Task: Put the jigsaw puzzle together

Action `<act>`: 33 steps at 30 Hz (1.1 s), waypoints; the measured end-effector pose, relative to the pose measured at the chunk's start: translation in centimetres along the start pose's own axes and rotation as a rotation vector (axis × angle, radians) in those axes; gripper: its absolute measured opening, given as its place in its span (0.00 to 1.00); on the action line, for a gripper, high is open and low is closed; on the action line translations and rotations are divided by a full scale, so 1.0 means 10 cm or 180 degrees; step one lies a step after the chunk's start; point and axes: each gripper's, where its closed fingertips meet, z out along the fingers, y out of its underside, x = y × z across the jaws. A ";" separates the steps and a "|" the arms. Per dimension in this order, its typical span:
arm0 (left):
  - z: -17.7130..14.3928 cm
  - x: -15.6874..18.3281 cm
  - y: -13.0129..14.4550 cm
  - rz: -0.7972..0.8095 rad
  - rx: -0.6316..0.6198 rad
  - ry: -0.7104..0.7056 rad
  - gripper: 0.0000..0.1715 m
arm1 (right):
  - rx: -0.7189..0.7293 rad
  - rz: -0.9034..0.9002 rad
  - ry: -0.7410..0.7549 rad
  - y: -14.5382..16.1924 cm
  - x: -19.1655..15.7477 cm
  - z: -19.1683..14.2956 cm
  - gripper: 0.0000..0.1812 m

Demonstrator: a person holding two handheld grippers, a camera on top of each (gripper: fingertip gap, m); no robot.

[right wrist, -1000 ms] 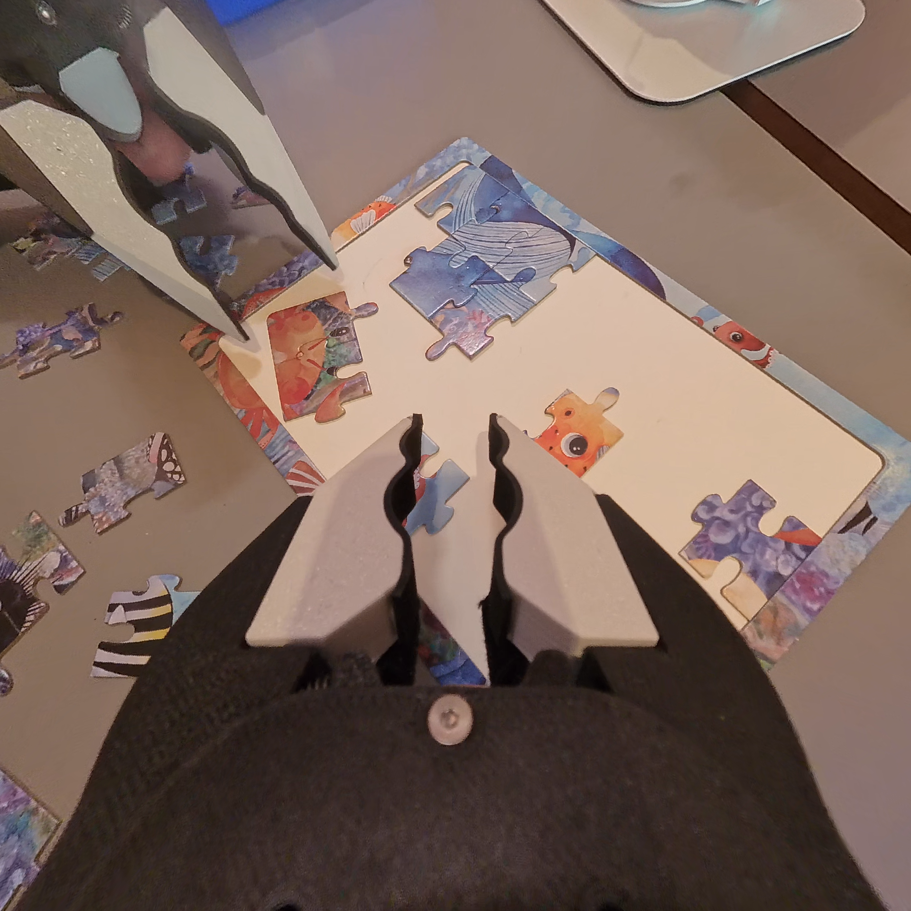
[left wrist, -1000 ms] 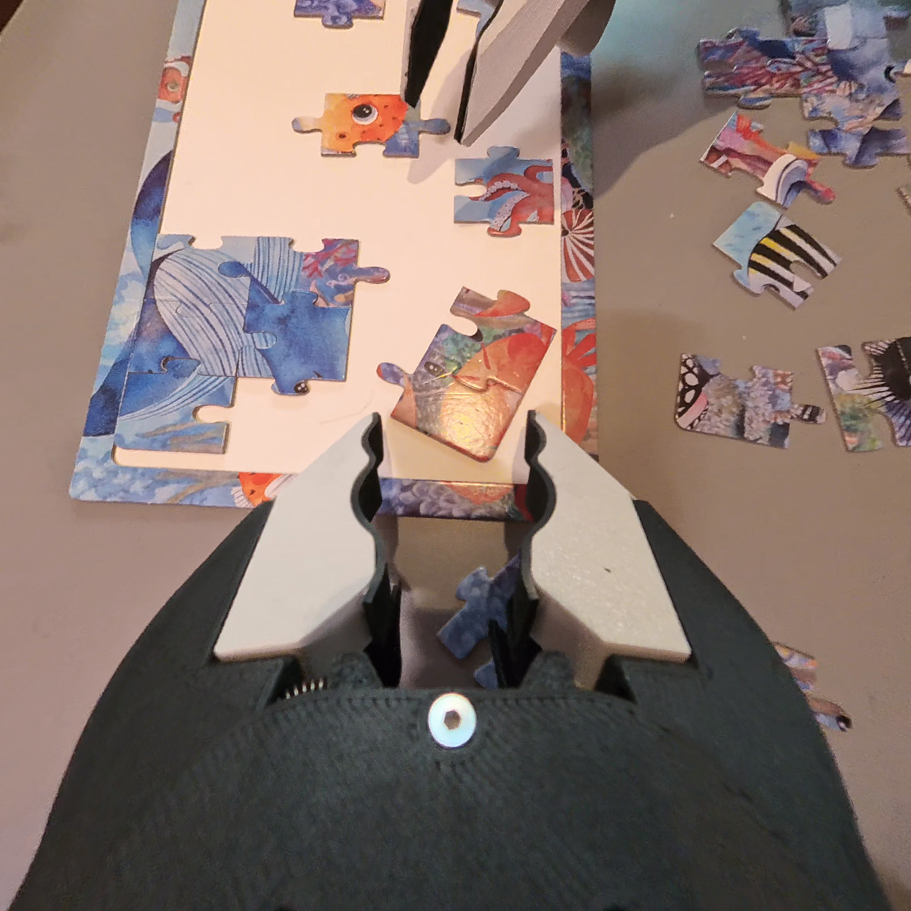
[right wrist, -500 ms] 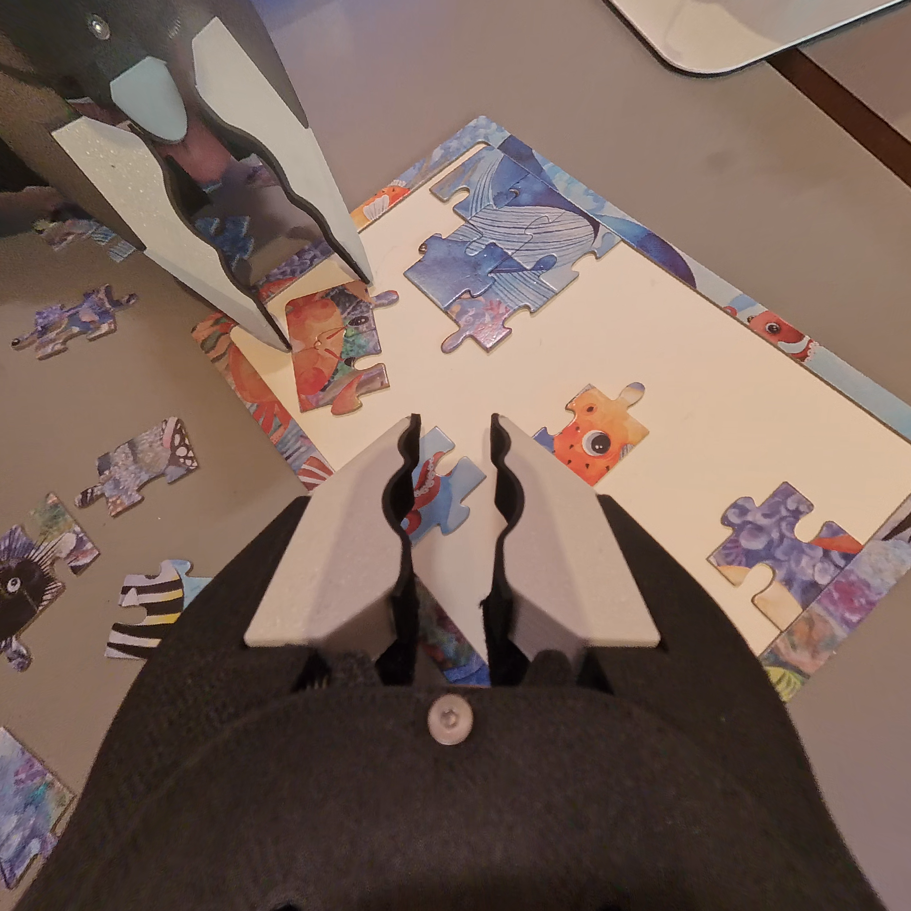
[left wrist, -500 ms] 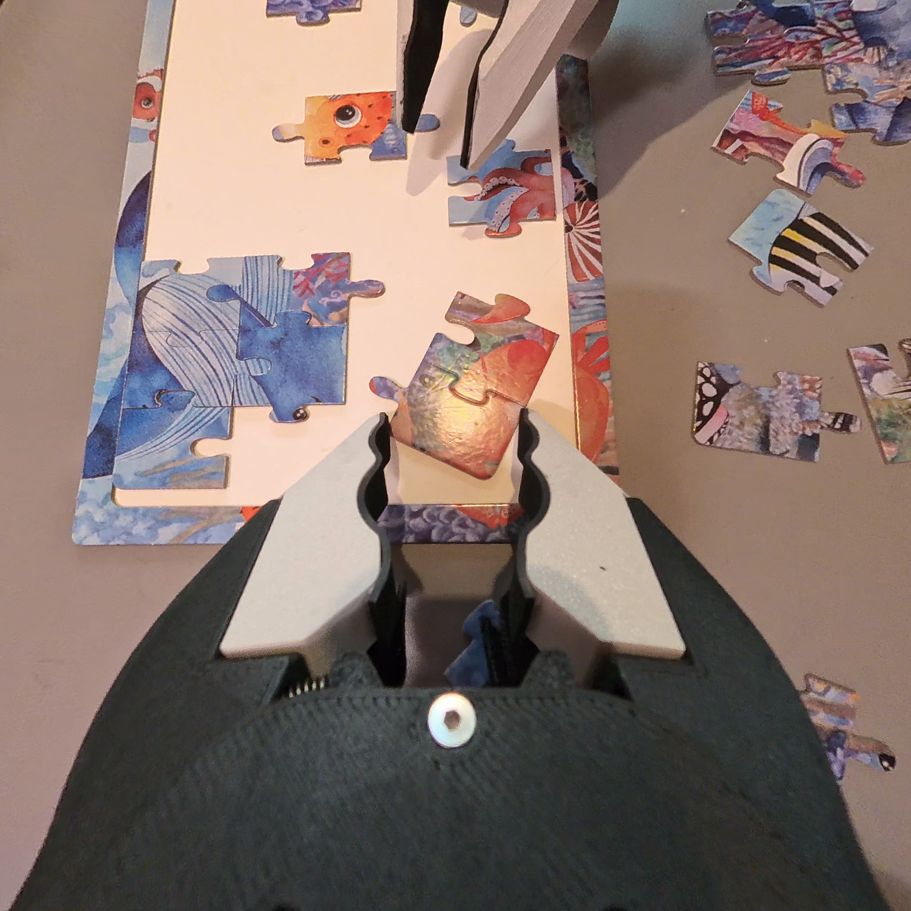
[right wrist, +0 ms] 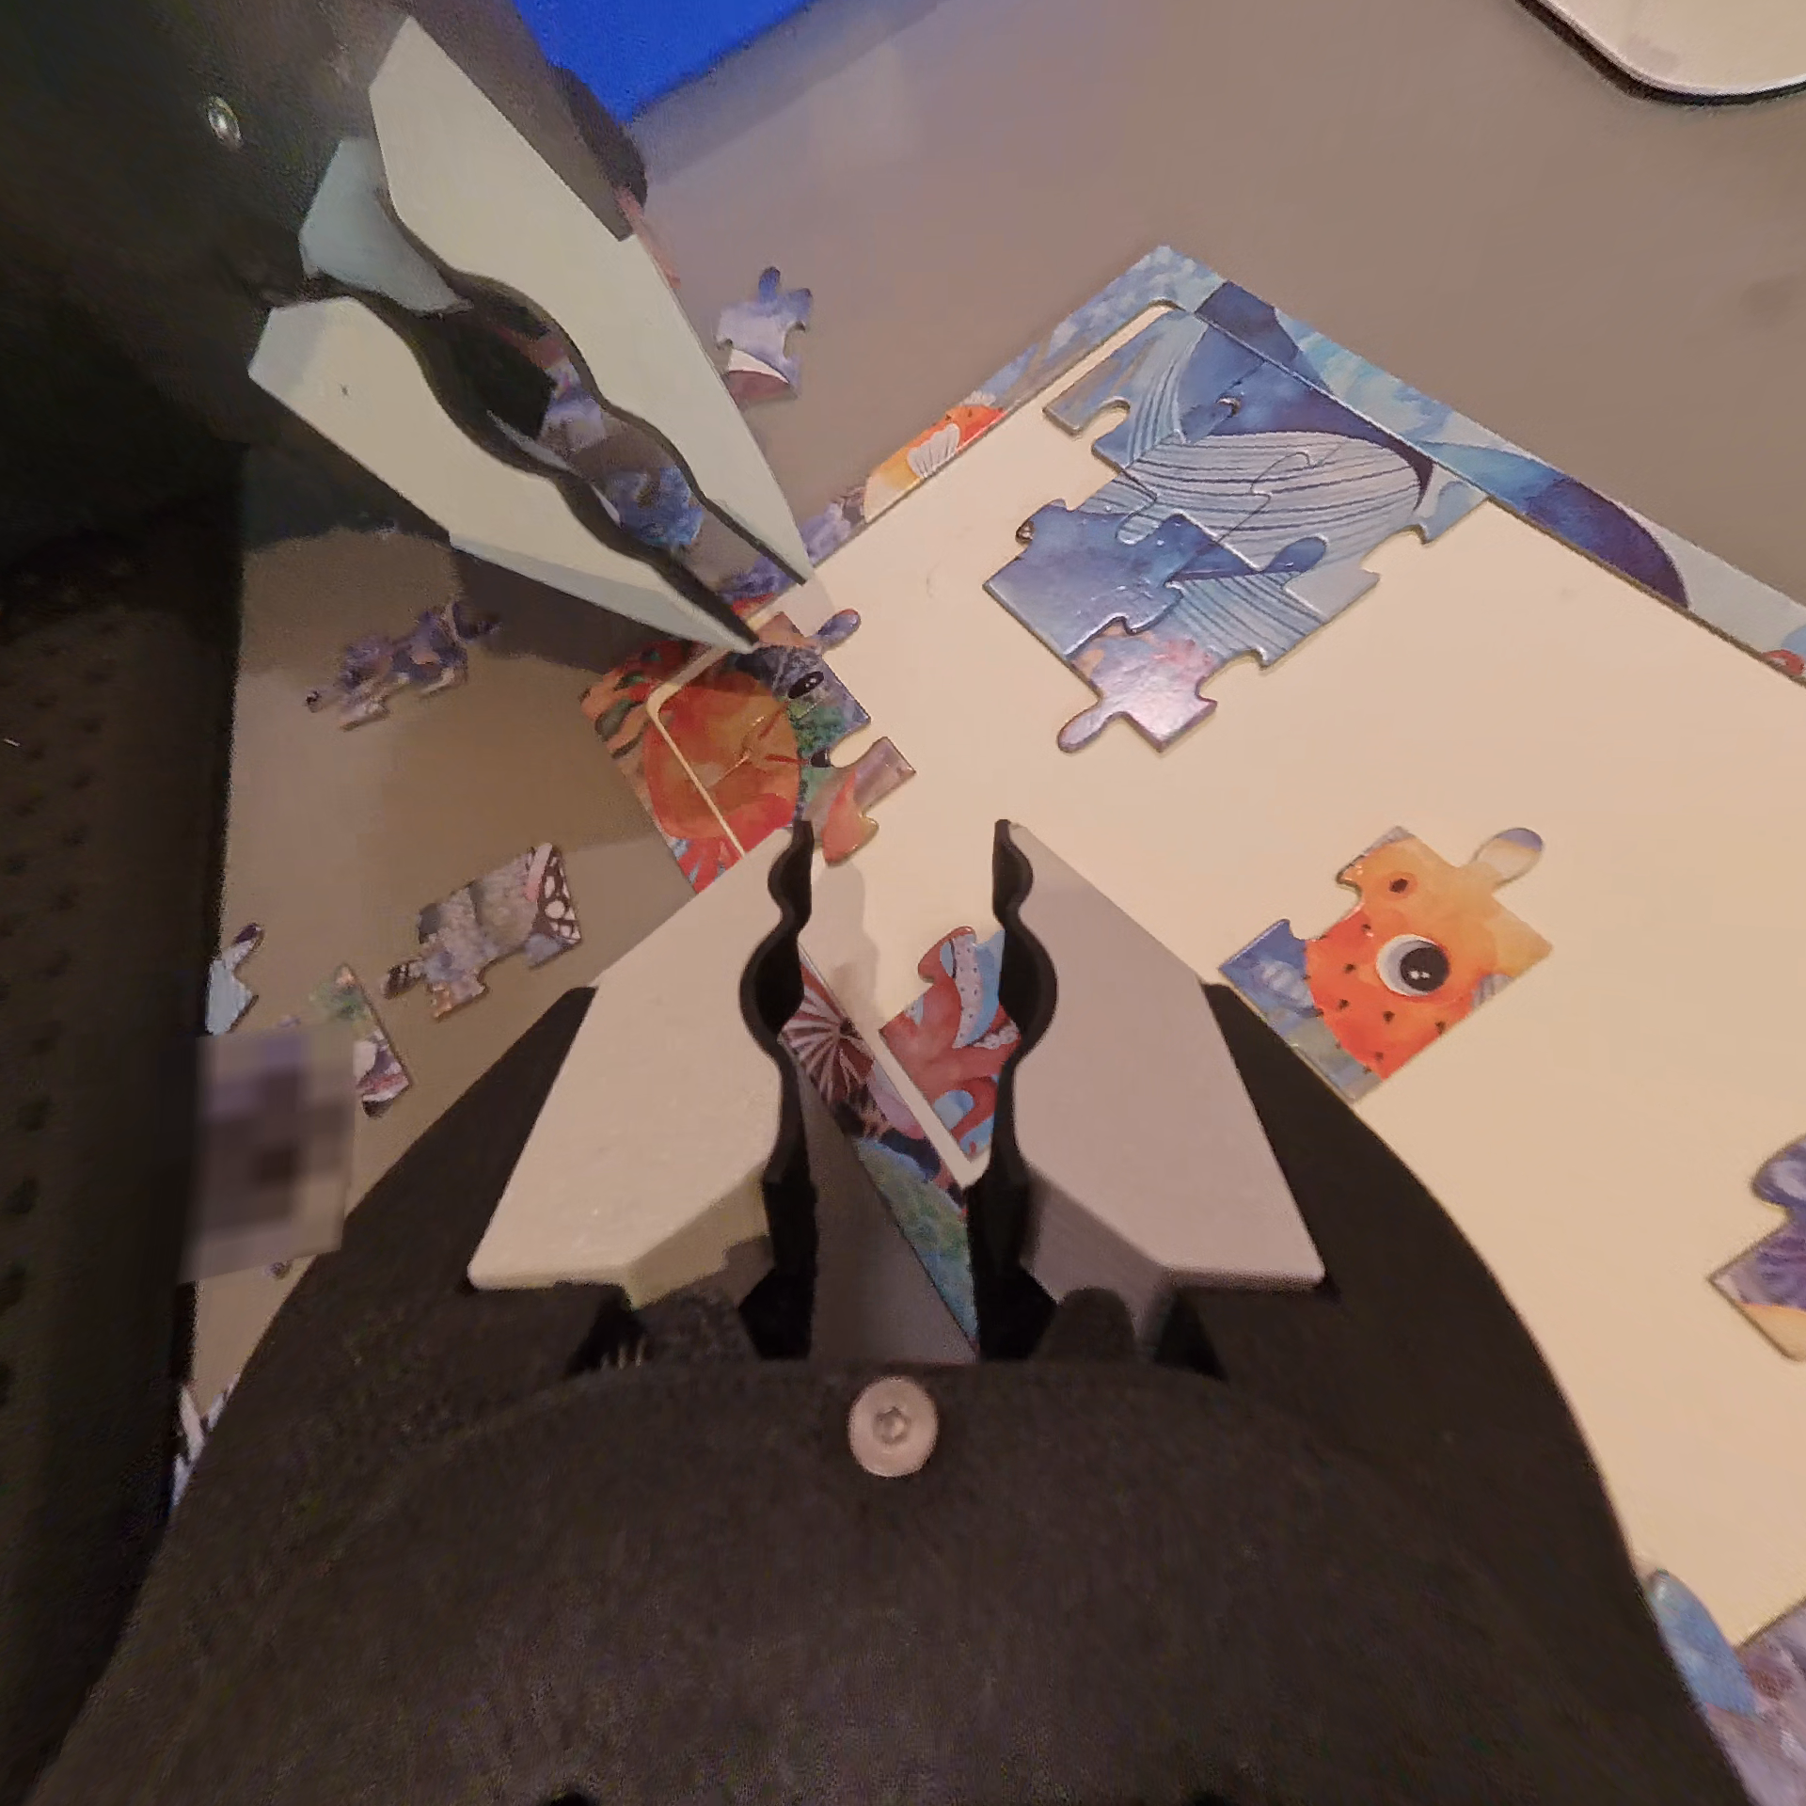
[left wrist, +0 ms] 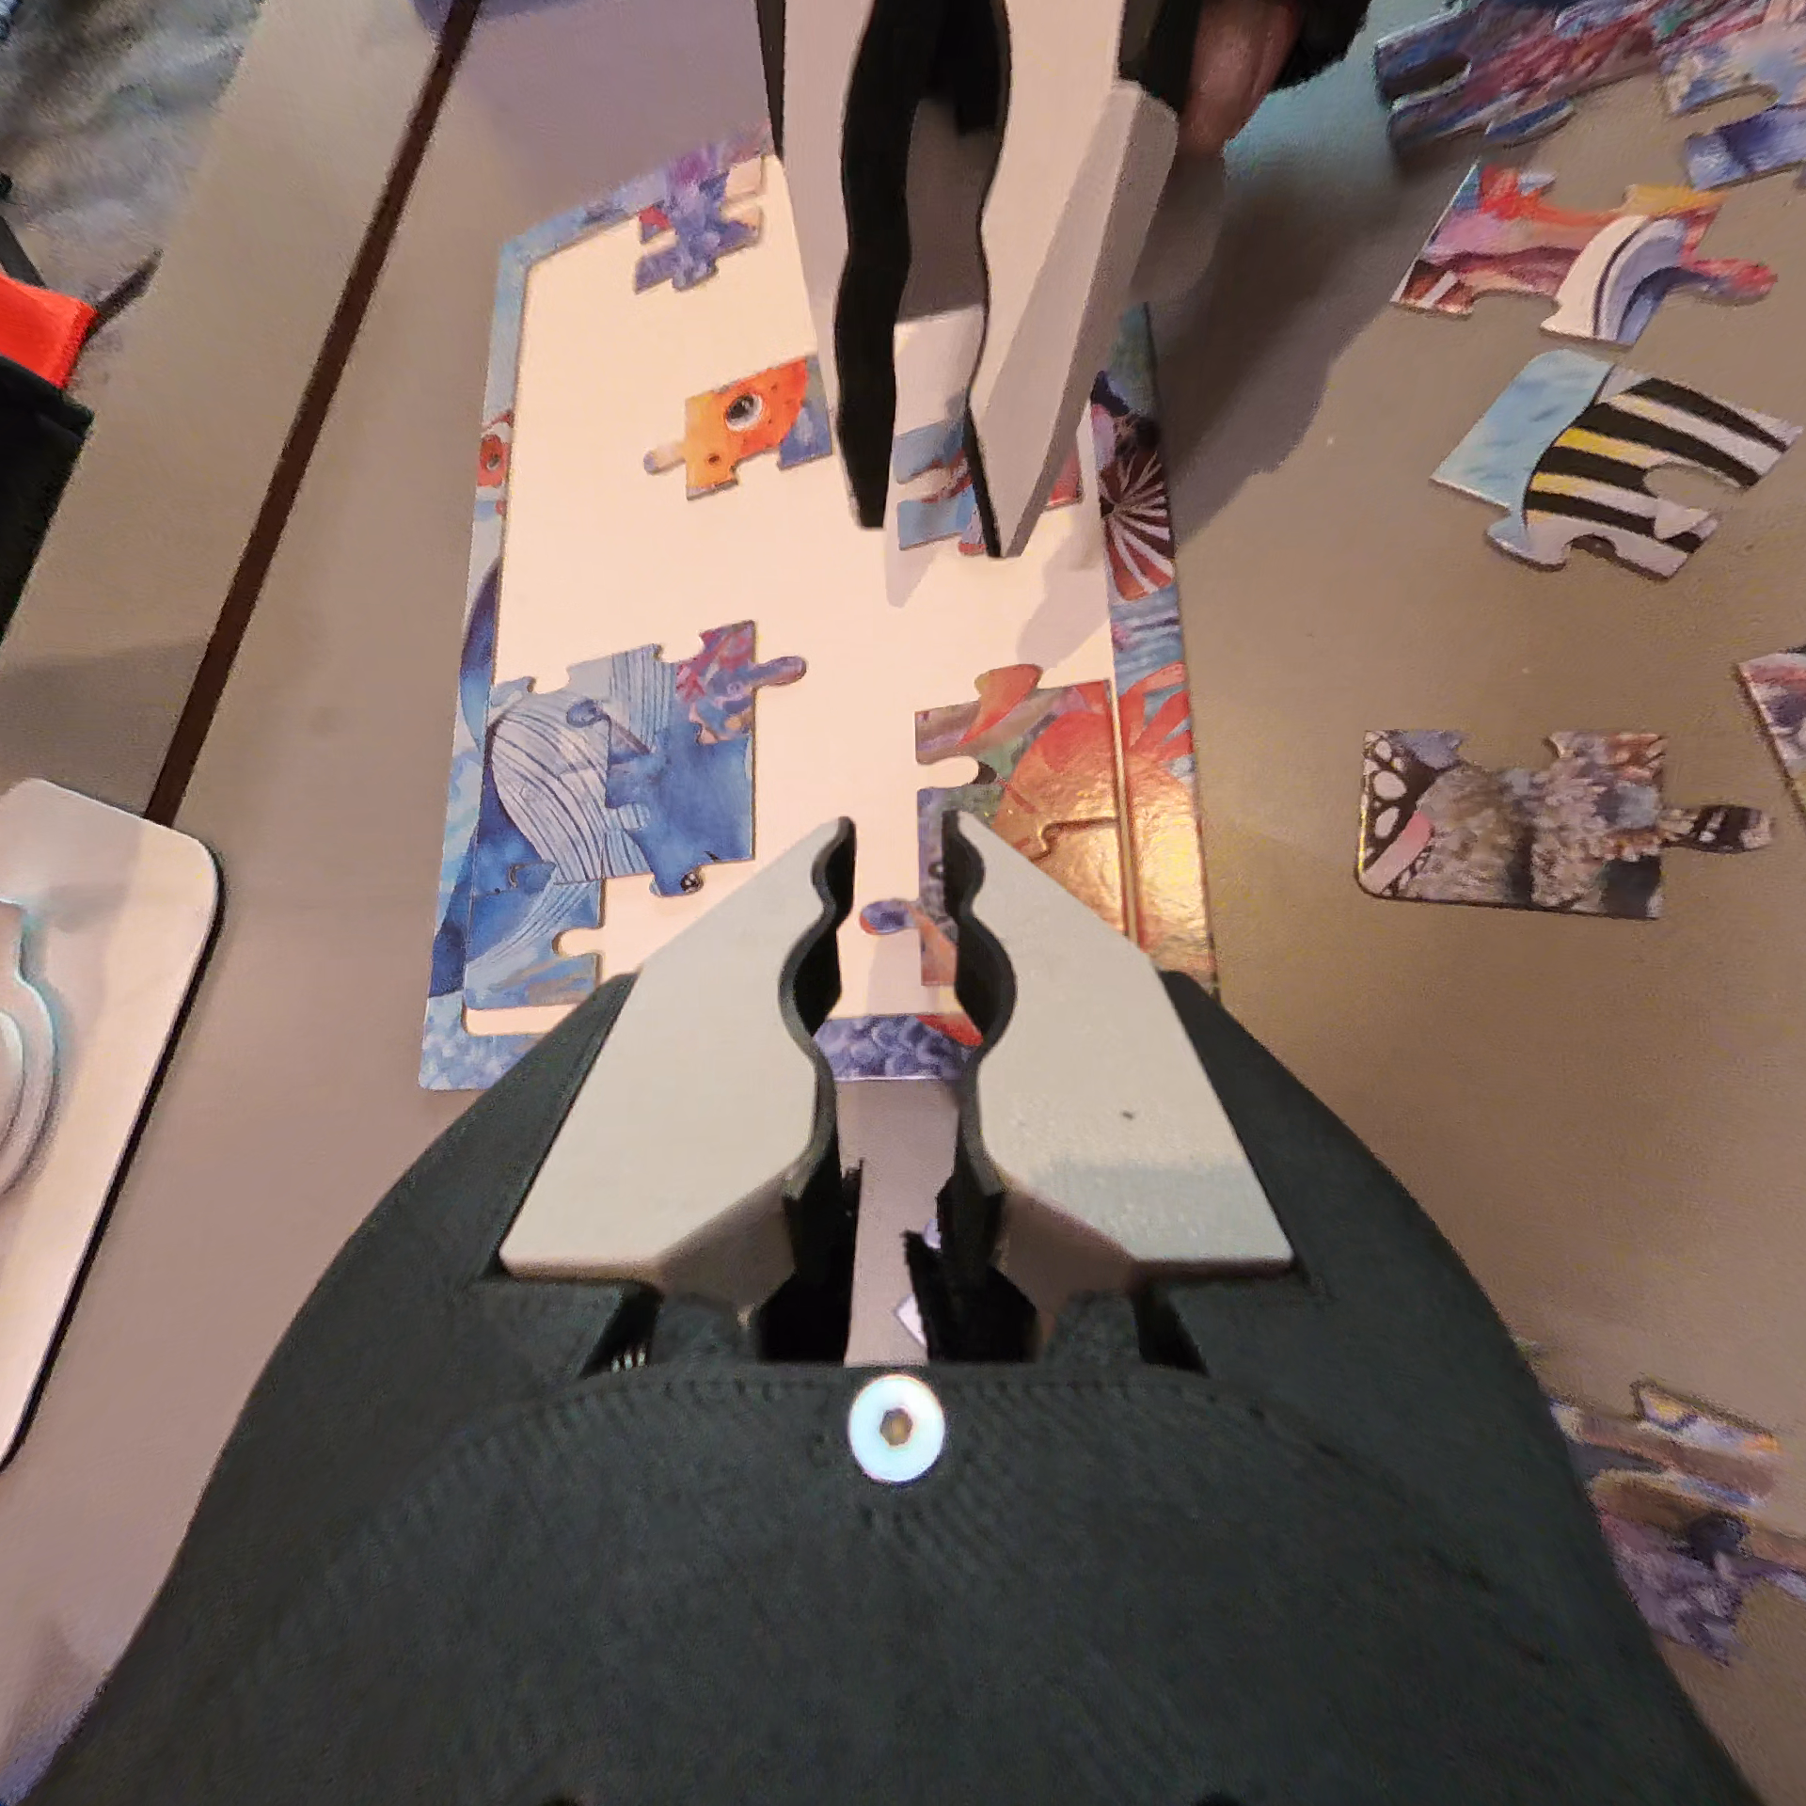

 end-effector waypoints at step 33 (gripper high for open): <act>-0.17 0.15 0.52 -0.0712 -0.0573 0.0763 0.08 | -0.0154 -0.0480 0.0496 -0.11 -0.01 0.38 0.07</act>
